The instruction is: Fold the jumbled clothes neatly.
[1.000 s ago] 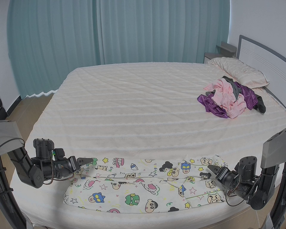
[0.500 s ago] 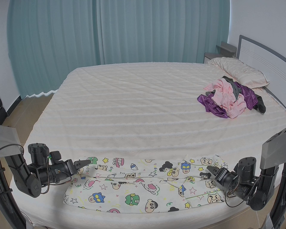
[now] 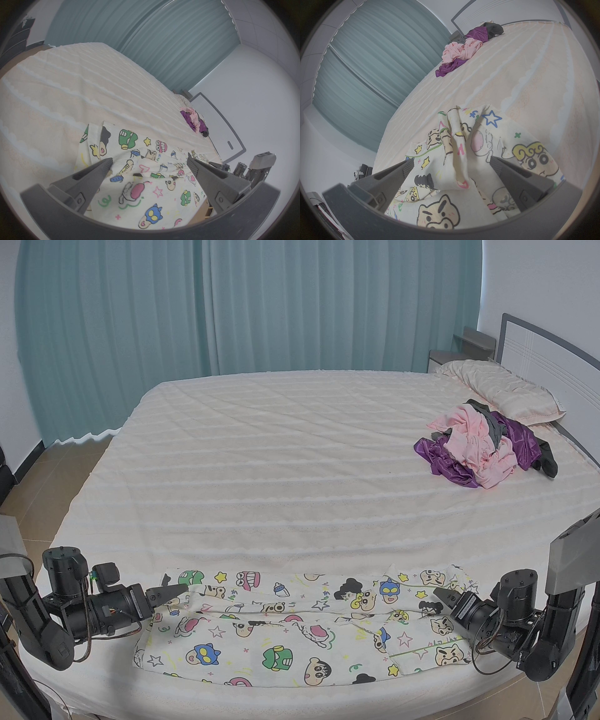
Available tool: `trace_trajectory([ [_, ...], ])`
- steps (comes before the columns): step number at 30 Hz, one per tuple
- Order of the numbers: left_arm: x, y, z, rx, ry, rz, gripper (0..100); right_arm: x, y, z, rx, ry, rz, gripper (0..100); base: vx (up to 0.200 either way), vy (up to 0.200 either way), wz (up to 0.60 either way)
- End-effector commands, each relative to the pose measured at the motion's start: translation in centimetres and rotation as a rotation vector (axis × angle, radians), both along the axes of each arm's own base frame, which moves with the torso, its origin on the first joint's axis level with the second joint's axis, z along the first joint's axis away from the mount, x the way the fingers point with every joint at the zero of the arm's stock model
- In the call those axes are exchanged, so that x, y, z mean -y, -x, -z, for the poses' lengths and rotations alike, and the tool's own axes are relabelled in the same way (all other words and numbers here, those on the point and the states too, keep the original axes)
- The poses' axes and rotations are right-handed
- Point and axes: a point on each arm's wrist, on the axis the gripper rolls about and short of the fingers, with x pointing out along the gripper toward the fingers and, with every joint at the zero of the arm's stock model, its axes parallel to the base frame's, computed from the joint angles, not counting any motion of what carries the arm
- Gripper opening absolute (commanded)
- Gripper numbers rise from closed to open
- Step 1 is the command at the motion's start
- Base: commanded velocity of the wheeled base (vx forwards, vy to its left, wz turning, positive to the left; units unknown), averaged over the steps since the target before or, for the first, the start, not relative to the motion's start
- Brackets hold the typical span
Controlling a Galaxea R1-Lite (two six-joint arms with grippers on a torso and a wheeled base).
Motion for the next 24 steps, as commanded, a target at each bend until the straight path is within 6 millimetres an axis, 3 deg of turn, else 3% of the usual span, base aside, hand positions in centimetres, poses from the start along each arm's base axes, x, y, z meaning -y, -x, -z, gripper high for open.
trace_trajectory([
  [1, 0.1, 1.1, -0.2, 0.004, 0.004, 0.011, 100, 0.0, -0.1, -0.1, 0.014, -0.005, 0.000, 100, 0.000, 0.000, 0.00],
  [6, -0.8, 2.2, 1.1, -0.025, -0.064, 0.017, 100, 0.0, -0.1, -0.1, 0.014, -0.005, 0.000, 100, 0.000, 0.000, 0.00],
  [12, -3.5, 3.0, 5.6, -0.111, -0.244, 0.055, 100, 0.0, 0.0, -0.1, 0.012, -0.005, 0.000, 100, 0.000, 0.000, 0.00],
  [15, -4.3, 3.3, 6.5, -0.106, -0.290, 0.080, 100, 0.0, -0.1, -0.1, 0.012, -0.004, 0.001, 100, 0.000, 0.000, 0.00],
  [20, -4.5, 3.3, 5.1, -0.051, -0.216, 0.078, 100, 0.0, -0.1, -0.1, 0.012, -0.004, 0.001, 100, 0.000, 0.000, 0.00],
  [21, -4.5, 3.3, 3.6, -0.018, -0.167, 0.035, 100, 0.0, -0.1, -0.1, 0.014, -0.005, 0.000, 100, 0.000, 0.000, 0.00],
  [22, -4.5, 3.3, 3.6, -0.018, -0.167, 0.035, 100, 0.0, -0.1, -0.1, 0.014, -0.005, 0.000, 100, 0.000, 0.000, 0.00],
  [24, -4.3, 3.3, 0.7, 0.047, -0.057, -0.012, 100, 0.0, -0.1, -0.1, 0.012, -0.005, 0.000, 100, 0.000, 0.000, 0.00],
])
